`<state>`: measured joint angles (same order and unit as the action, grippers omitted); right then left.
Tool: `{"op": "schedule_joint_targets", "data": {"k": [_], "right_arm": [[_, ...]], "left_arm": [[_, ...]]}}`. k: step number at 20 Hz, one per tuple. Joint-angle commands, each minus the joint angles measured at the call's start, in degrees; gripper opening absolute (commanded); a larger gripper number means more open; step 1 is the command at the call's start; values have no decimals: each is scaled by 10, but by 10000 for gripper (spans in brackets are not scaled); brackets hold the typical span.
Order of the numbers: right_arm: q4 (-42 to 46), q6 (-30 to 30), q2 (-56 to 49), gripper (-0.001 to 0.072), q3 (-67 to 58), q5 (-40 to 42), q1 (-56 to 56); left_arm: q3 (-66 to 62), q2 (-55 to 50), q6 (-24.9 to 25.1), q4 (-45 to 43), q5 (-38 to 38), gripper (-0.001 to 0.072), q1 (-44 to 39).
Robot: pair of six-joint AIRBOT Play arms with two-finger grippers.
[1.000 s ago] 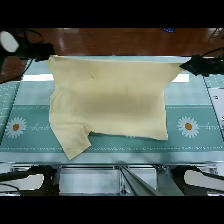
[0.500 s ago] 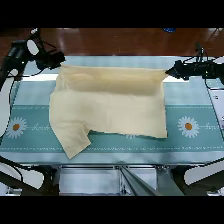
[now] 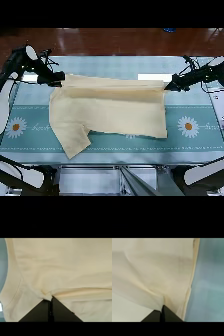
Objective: Fold the shirts.
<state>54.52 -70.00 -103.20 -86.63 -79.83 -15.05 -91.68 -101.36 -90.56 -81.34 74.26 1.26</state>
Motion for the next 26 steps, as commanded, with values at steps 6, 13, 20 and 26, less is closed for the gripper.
{"op": "schedule_joint_targets", "data": {"k": [6, 13, 20, 26], "right_arm": [[128, -60, -7, 184, 0, 2, 63], [189, -125, 99, 417, 41, -30, 11], [-69, 0, 384, 417, 520, 188, -63], [-138, 44, 486, 417, 629, 184, -78]], "left_arm": [[7, -5, 14, 3, 33, 233, 2], [129, 85, 9, -9, 131, 506, 61], [558, 386, 99, 265, -62, 506, 295], [660, 427, 128, 287, -73, 506, 348]]}}
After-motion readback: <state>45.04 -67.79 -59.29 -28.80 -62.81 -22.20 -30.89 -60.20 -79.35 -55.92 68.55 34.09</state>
